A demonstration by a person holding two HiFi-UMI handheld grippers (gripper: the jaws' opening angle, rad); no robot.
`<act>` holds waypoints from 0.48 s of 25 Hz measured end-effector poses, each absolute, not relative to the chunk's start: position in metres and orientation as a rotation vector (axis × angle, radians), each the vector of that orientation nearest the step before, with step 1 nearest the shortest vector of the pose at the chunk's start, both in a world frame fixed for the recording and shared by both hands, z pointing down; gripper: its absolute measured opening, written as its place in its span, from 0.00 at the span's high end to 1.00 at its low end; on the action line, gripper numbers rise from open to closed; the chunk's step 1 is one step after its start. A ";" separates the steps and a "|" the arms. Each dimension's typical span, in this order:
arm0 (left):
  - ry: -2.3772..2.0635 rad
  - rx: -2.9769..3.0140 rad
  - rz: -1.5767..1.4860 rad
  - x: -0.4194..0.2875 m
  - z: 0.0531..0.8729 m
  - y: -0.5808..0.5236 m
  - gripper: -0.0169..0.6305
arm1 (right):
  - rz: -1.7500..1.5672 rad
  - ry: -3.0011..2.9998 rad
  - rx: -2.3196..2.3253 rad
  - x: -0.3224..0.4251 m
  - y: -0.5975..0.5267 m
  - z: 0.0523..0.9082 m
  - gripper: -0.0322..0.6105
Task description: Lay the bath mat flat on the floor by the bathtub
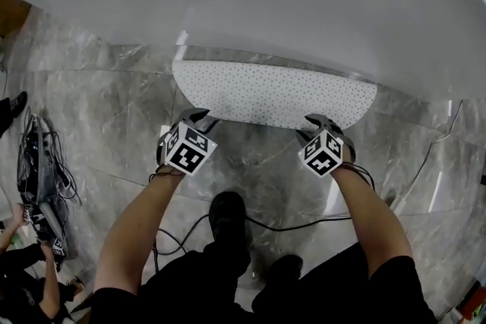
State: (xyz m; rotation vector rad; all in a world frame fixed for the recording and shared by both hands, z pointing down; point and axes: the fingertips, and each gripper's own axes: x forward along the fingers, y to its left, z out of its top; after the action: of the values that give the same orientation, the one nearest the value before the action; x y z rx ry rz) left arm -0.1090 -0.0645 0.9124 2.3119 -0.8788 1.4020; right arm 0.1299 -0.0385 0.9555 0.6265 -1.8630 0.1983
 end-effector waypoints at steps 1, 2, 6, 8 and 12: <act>-0.833 2.329 1.443 -0.102 0.918 -0.061 0.75 | 0.176 -1.854 0.591 0.122 -0.037 0.967 0.64; -0.794 2.344 1.476 -0.096 0.923 -0.057 0.75 | 0.158 -1.846 0.565 0.115 -0.036 0.976 0.64; -0.696 2.365 1.521 -0.080 0.937 -0.049 0.72 | 0.155 -1.836 0.498 0.110 -0.035 0.994 0.64; -0.685 2.363 1.519 -0.076 0.941 -0.051 0.71 | 0.166 -1.853 0.488 0.110 -0.038 0.994 0.64; -0.664 2.330 1.515 -0.075 0.952 -0.050 0.69 | 0.178 -1.871 0.469 0.109 -0.038 0.996 0.70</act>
State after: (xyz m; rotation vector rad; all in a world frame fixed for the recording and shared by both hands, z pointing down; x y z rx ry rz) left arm -0.0749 -0.0502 0.9519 2.3299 -0.6645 1.5150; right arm 0.1088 -0.0379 0.9956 0.4688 -1.8711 0.1781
